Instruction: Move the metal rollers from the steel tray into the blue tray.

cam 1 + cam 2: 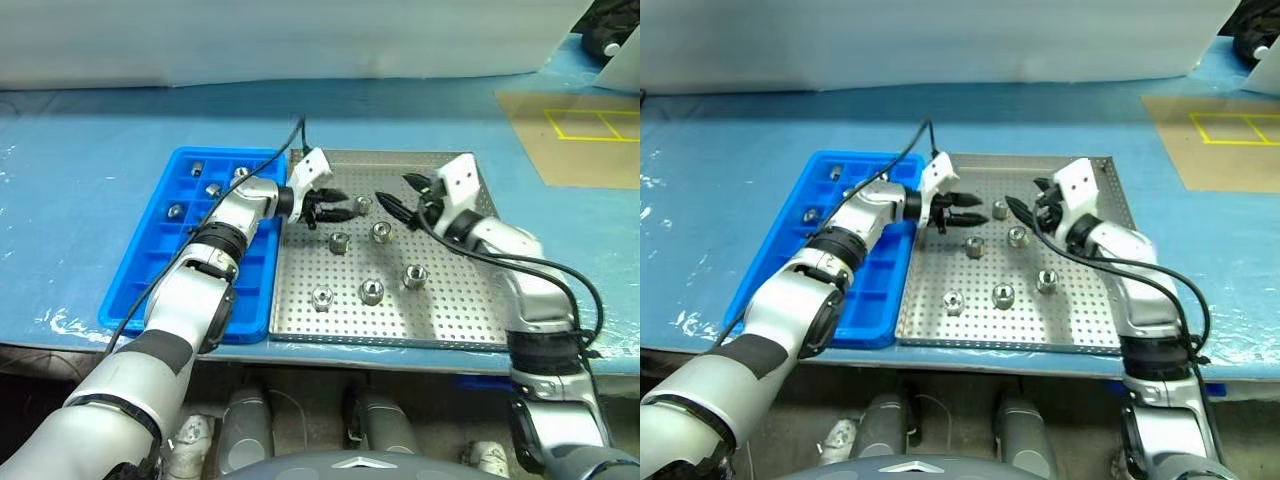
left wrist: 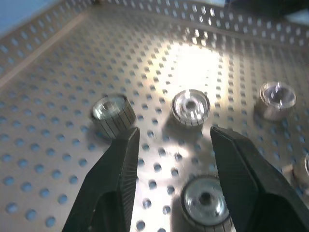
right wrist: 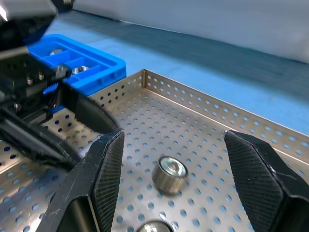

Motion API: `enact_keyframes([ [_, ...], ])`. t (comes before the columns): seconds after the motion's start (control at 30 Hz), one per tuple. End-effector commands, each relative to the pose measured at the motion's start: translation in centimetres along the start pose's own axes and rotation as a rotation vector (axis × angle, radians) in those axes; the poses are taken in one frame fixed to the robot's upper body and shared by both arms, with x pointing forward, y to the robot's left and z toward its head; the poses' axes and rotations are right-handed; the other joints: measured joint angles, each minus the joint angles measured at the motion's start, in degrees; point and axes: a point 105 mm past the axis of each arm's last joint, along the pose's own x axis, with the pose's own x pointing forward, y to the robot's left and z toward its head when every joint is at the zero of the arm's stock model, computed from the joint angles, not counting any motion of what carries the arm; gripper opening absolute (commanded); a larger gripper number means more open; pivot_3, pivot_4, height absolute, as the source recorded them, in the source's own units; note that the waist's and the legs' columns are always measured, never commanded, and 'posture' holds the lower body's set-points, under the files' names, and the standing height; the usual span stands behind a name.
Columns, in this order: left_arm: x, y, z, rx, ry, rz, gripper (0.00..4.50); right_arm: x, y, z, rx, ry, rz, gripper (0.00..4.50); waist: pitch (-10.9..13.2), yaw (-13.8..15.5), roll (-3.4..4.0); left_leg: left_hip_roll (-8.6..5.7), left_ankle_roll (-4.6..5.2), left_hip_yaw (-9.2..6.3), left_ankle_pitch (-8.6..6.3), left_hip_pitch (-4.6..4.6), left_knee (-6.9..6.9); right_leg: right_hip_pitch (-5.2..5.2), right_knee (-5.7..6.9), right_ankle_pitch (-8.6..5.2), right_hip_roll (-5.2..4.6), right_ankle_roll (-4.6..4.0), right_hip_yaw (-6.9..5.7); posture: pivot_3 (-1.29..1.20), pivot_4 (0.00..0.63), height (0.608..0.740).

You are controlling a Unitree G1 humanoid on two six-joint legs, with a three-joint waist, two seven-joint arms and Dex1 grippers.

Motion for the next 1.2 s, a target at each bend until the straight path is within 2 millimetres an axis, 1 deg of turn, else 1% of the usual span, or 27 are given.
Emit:
enact_keyframes([
  [0.03,-0.3,0.1,-1.1,0.101,0.141,-0.015,2.46,-2.0,0.5,2.2,-0.031,-0.057,-0.003,3.37,0.0,-0.4,0.0,0.0,0.06,0.0,-0.04,0.02,0.0,0.05,-0.05,0.01,-0.01,0.02,0.0,-0.4,0.15,0.74],
  [0.17,0.2,-0.4,-1.3,0.109,0.146,-0.044,2.46,-3.0,0.7,1.6,-0.02,-0.03,-0.039,3.37,0.0,-0.83,0.01,0.0,0.22,0.0,-0.21,0.1,0.1,0.22,-0.12,0.05,-0.08,0.08,0.01,-0.43,0.15,0.74],
  [0.2,0.4,-0.6,-1.4,0.112,0.145,-0.056,2.46,-3.2,0.8,1.5,-0.014,-0.024,-0.051,3.37,-0.01,-0.91,0.01,0.0,0.12,0.01,-0.28,0.12,0.12,0.26,-0.14,-0.08,-0.1,-0.13,0.03,-0.45,0.15,0.74],
  [0.23,0.7,-0.8,-1.4,0.111,0.145,-0.061,2.46,-3.4,0.9,1.3,-0.011,-0.02,-0.059,3.37,-0.01,-0.92,0.01,0.01,0.13,0.01,-0.28,0.14,0.18,0.32,-0.18,-0.08,-0.1,-0.14,0.05,-0.46,0.15,0.74],
  [0.37,1.6,-0.7,-1.6,0.086,0.138,-0.021,2.46,-3.7,1.1,1.1,-0.007,-0.01,-0.086,3.37,-0.01,-1.04,0.01,0.04,0.13,0.03,-0.28,0.2,0.31,0.4,-0.2,0.01,-0.18,-0.07,0.11,-0.48,0.15,0.74],
  [0.47,1.8,-1.0,-1.7,0.086,0.137,-0.036,2.46,-4.0,0.8,0.9,-0.006,-0.004,-0.11,3.37,-0.01,-1.08,0.01,0.04,0.14,0.04,-0.28,0.26,0.35,0.48,-0.21,0.03,-0.18,-0.07,0.13,-0.49,0.15,0.74],
  [0.57,1.8,-1.1,-1.8,0.078,0.138,-0.046,2.46,-4.3,0.7,0.6,-0.011,0.01,-0.126,3.37,-0.01,-1.08,0.02,0.04,0.14,0.04,-0.29,0.26,0.31,0.49,-0.25,0.03,-0.17,-0.07,0.13,-0.5,0.15,0.74],
  [0.67,1.6,-1.2,-2.6,0.081,0.169,-0.048,2.46,-4.4,0.4,0.5,-0.014,0.016,-0.145,3.37,-0.02,-1.13,0.03,0.04,0.22,0.04,-0.33,0.23,0.3,0.48,-0.32,0.03,-0.17,-0.07,0.13,-0.5,0.15,0.74],
  [0.8,1.5,-1.8,-2.7,0.062,0.158,-0.101,2.46,-4.3,0.3,0.4,-0.02,0.02,-0.156,3.37,-0.02,-1.22,0.03,0.03,0.25,0.05,-0.35,0.24,0.3,0.48,-0.34,0.03,-0.17,-0.07,0.12,-0.49,0.15,0.74],
  [0.9,1.5,-1.5,-3.2,0.104,0.179,-0.067,2.46,-4.2,0.0,0.4,-0.023,0.02,-0.168,3.37,-0.02,-1.26,0.02,0.04,0.24,0.06,-0.35,0.23,0.3,0.48,-0.35,0.03,-0.17,-0.07,0.12,-0.49,0.15,0.74],
  [1.0,1.2,-1.8,-3.3,0.104,0.168,-0.098,1.87,-4.1,-0.2,0.4,-0.027,0.02,-0.174,3.4,-0.02,-1.35,0.03,0.04,0.25,0.06,-0.35,0.24,0.3,0.49,-0.36,0.03,-0.18,-0.07,0.12,-0.48,0.15,0.74],
  [1.03,1.2,-1.6,-3.5,0.101,0.181,-0.079,1.54,-4.1,-0.2,0.4,-0.028,0.02,-0.175,3.4,-0.02,-1.37,0.03,0.04,0.24,0.06,-0.35,0.24,0.3,0.49,-0.36,0.03,-0.18,-0.07,0.13,-0.48,0.15,0.74],
  [1.07,1.3,-1.4,-3.5,0.098,0.187,-0.058,1.34,-4.0,-0.2,0.4,-0.028,0.021,-0.175,3.4,-0.02,-1.37,0.03,0.04,0.24,0.06,-0.35,0.24,0.3,0.49,-0.36,0.03,-0.17,-0.07,0.12,-0.48,0.15,0.74],
  [1.2,1.2,-1.3,-3.1,0.096,0.156,-0.054,1.35,-3.9,-0.3,0.2,-0.03,0.025,-0.176,3.4,-0.02,-1.44,0.03,0.04,0.24,0.06,-0.35,0.25,0.3,0.51,-0.36,0.03,-0.18,-0.07,0.12,-0.47,0.15,0.74],
])
